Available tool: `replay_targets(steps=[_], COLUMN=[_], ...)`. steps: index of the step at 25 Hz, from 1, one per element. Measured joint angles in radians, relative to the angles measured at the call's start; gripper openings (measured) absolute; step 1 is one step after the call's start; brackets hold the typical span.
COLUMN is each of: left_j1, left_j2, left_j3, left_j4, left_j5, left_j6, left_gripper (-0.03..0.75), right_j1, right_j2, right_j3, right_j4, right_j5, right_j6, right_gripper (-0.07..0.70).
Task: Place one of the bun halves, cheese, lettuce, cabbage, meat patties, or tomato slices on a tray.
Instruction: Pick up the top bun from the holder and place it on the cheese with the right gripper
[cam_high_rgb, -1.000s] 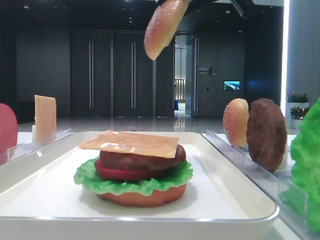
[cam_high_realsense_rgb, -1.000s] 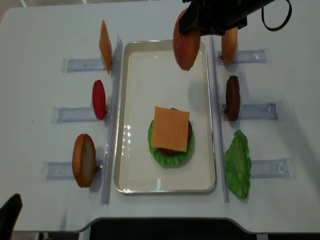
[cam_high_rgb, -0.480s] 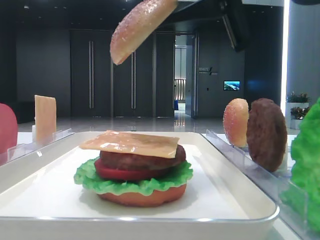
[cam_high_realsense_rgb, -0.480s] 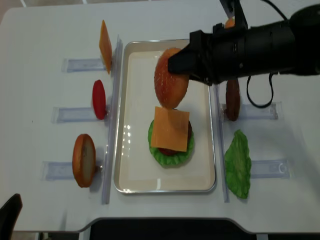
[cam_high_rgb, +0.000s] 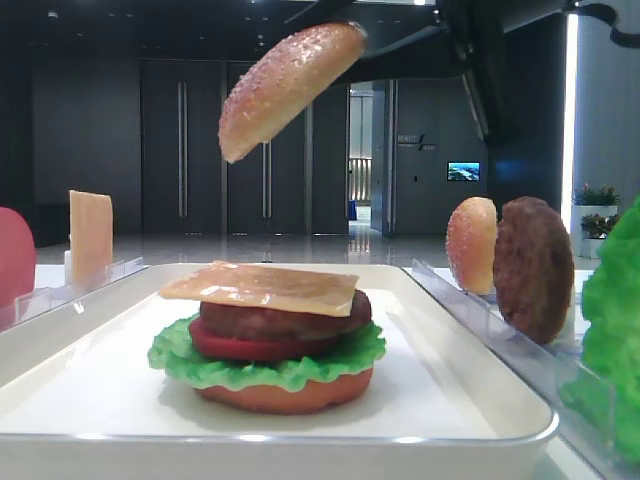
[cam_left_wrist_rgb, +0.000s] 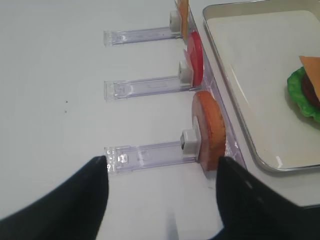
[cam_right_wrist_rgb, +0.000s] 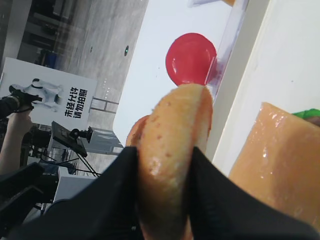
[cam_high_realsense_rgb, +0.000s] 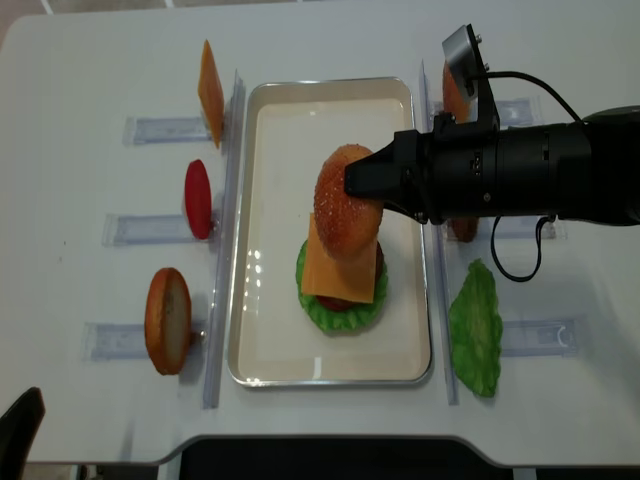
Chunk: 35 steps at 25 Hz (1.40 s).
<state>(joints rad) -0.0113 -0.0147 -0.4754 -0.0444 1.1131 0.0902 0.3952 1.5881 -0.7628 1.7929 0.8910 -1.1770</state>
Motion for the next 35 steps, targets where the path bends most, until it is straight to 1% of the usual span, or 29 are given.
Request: replay_targets(steps=[11,29,32,35], left_j1=[0.000,0.000,0.000,0.000], left_j2=[0.000,0.000,0.000,0.000], left_j3=[0.000,0.000,0.000,0.000], left_j4=[0.000,0.000,0.000,0.000], left_j5=[0.000,0.000,0.000,0.000], left_j6=[0.000,0.000,0.000,0.000], left_gripper=[0.516,0.516,0.516,0.516], right_j1=[0.011,0.011,0.013,0.033], right_j2=[0.124,0.139,0.139,0.139], right_j3=[0.000,0.000,0.000,-0.003], right_j4=[0.007,0.007,0.007,0.008], right_j5=[0.004,0.004,-0.002,-0.032], right_j6=[-0.024,-0.028,-0.028,-0.023], right_gripper=[0.217,0.217,0.217,0.216])
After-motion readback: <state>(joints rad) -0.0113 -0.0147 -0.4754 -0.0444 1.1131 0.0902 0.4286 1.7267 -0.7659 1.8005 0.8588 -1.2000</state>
